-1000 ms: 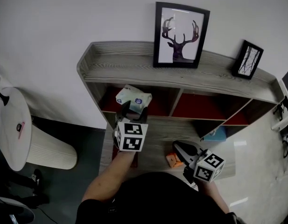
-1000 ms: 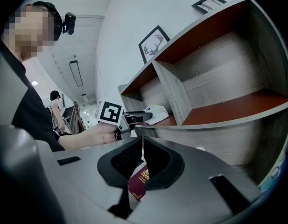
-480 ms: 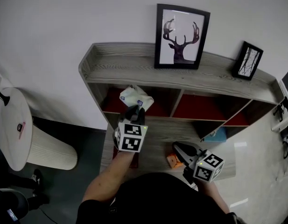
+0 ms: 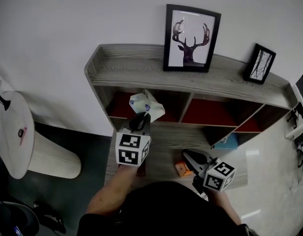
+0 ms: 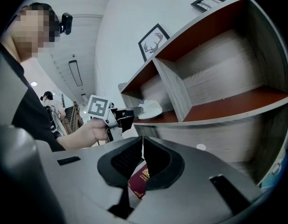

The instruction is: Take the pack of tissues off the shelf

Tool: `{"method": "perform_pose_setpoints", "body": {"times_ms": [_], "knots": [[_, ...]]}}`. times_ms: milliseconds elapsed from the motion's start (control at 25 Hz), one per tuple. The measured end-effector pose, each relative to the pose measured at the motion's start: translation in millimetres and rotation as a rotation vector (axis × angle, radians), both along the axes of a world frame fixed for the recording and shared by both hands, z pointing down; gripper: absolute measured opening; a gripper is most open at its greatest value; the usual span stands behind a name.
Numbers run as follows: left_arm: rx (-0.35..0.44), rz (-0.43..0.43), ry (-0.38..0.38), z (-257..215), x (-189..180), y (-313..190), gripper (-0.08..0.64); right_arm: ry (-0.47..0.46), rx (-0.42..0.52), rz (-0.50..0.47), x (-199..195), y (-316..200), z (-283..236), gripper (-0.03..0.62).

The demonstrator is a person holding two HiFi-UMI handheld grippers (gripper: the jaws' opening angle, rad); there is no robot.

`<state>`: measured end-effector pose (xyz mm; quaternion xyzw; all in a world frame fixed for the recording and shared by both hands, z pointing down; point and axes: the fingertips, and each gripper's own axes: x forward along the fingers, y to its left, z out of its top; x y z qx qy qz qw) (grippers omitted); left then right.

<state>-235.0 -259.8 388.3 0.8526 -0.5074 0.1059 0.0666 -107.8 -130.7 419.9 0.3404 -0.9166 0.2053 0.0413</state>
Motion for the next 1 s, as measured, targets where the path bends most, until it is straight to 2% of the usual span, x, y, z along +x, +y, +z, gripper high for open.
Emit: {"method": "perform_pose_setpoints", "body": {"times_ms": [400,800,1000], "knots": [[0.050,0.072,0.106,-40,-8,51,0.031,-0.001,-0.010,-0.002,-3,4,2,0.017],[0.065,0.151,0.099,-41,-3,109,0.029,-0.001,-0.022,-0.029,-12,5,6,0.017],[0.072,0.180,0.139,-35,2,123,0.029,-0.004,-0.004,-0.033,-17,4,3,0.017]]}}
